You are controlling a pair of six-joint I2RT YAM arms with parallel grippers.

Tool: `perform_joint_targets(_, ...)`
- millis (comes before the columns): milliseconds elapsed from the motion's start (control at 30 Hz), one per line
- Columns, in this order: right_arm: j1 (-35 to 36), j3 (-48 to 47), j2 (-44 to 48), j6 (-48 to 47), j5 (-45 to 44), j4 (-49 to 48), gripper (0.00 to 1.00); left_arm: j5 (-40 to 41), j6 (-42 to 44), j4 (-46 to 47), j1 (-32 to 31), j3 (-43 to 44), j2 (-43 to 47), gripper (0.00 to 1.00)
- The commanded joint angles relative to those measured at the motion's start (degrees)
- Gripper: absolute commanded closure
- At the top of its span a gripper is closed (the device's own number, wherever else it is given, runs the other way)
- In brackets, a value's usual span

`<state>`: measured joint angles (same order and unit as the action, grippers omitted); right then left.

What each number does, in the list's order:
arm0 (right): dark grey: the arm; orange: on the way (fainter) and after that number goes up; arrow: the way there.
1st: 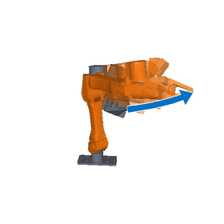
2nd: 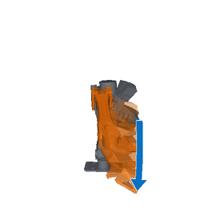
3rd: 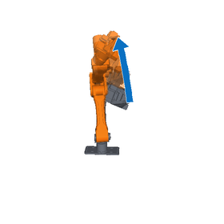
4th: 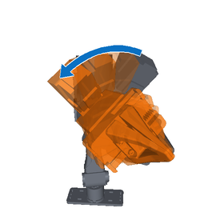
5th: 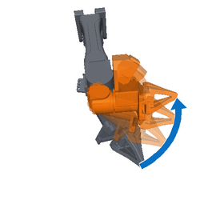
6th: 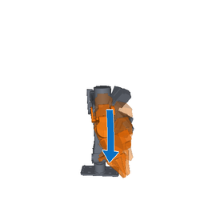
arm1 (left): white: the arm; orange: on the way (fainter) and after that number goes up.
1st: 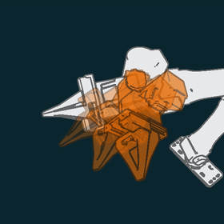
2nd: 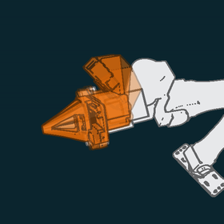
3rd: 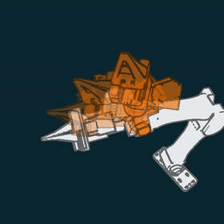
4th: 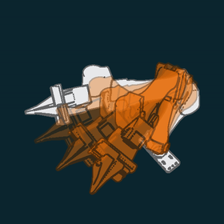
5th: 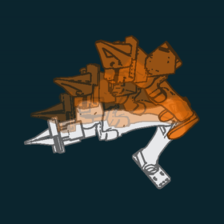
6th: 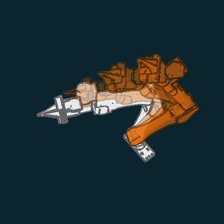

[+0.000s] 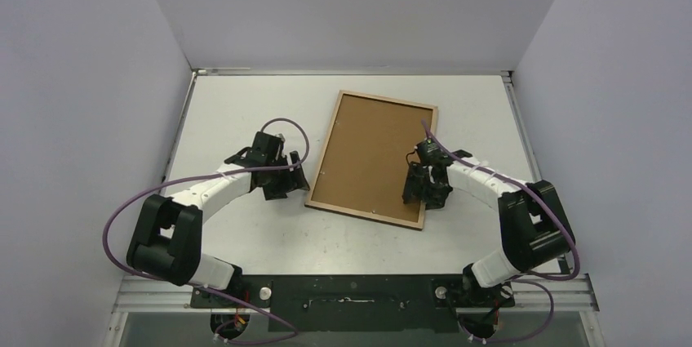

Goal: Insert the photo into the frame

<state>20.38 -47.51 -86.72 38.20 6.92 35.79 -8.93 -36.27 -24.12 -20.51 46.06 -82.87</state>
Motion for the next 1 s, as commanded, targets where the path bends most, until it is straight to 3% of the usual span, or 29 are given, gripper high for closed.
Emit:
perform_joint_targets(0, 6.11, -2.01, 1.08, 4.06, -3.84, -2.50, 0.41, 0.04, -2.35, 0.49, 0.12, -1.30, 2.39, 0.29)
perform_joint_targets(200, 12.52, -0.27, 0.82, 7.23, -2.56, -10.05, 0.44, 1.05, -6.09, 2.05, 0.12, -4.65, 4.45, 0.29)
perform_joint_targets(367, 19.48, -2.78, -2.30, 5.76, -4.61, -13.77, 0.48, 8.20, -10.79, 0.96, 0.25, -7.86, 8.95, 0.29)
perform_joint_targets(467, 22.29, -5.64, -5.74, 4.85, -4.98, -14.70, 0.51, 8.49, -12.01, 1.80, 0.63, -8.74, 8.88, 0.29)
perform_joint_targets(700, 23.12, -10.44, -4.37, 2.96, -11.41, -6.14, 0.26, 4.46, -12.46, 6.77, 2.04, -5.91, 1.90, 0.29)
perform_joint_targets(833, 22.86, -19.48, -3.04, -0.24, -11.53, 1.34, 0.23, 2.22, -12.95, 10.31, 3.10, -5.52, -0.03, 0.29)
perform_joint_targets(967, 23.30, -24.64, -6.76, -3.34, -4.90, -1.98, 0.27, 1.40, -11.84, 12.01, 4.29, -5.75, 0.50, 0.29)
